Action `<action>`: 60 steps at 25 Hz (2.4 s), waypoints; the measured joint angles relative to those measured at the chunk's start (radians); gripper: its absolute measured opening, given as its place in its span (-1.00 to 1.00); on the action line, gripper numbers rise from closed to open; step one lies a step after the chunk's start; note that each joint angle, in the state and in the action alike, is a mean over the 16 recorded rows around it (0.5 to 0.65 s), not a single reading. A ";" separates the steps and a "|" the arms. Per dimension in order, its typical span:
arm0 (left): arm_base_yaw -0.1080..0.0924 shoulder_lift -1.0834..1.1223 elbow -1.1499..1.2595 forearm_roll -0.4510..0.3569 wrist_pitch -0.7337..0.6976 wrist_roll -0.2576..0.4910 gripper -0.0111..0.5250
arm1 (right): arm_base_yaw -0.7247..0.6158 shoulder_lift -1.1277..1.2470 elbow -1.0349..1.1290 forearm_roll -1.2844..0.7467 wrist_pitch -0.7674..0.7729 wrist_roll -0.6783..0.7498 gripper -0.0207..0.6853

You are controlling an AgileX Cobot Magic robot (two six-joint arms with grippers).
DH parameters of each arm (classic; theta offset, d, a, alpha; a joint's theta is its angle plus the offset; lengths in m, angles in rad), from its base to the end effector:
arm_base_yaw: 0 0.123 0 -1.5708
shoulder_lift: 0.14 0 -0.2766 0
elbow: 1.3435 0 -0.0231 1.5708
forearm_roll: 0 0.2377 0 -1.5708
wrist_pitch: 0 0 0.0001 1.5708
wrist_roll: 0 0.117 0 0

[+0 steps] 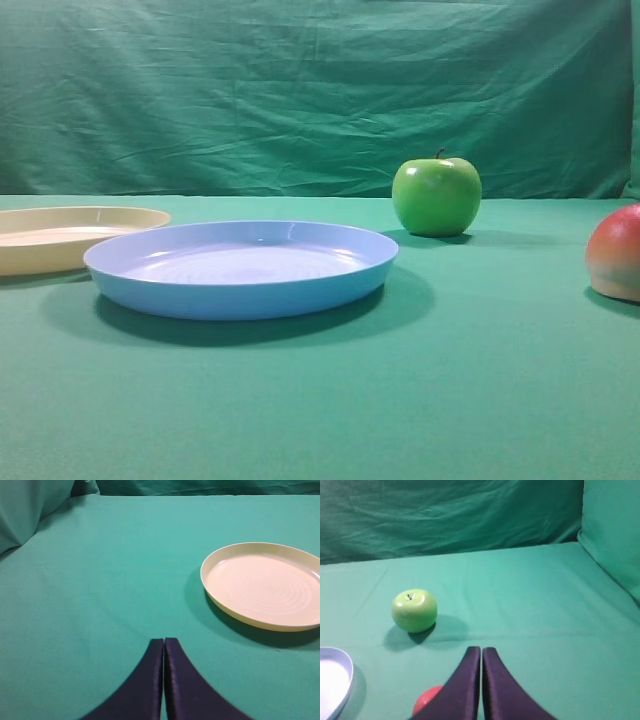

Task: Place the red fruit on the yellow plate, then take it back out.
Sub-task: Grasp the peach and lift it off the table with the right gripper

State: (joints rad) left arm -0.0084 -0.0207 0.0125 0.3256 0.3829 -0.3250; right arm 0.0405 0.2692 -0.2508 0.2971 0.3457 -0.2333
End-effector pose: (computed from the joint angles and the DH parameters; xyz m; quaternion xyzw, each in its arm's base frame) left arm 0.0718 0.0134 0.1706 -0.0415 0.7939 0.0386 0.6054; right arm 0.0936 0.0154 0.2421 -0.0276 0.7928 0.0660 0.6053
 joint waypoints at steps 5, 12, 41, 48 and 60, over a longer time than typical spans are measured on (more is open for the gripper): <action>0.000 0.000 0.000 0.000 0.000 0.000 -0.96 | 0.000 0.136 -0.088 0.000 0.089 -0.055 -0.94; 0.000 0.000 0.000 0.000 0.000 0.000 -0.96 | 0.040 0.308 -0.206 -0.002 0.244 -0.144 -0.94; 0.000 0.000 0.000 0.000 0.000 0.000 -0.96 | 0.228 1.154 -0.511 -0.047 0.305 -0.155 0.90; 0.000 0.000 0.000 0.000 0.000 0.000 -0.96 | 0.228 1.288 -0.515 -0.047 0.230 -0.143 0.93; 0.000 0.000 0.000 0.000 0.000 0.000 -0.96 | 0.238 1.378 -0.591 -0.040 0.210 -0.141 0.08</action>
State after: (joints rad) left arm -0.0084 -0.0207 0.0125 0.3256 0.3829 -0.3250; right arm 0.2786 1.6472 -0.8418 0.2567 0.5556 -0.3748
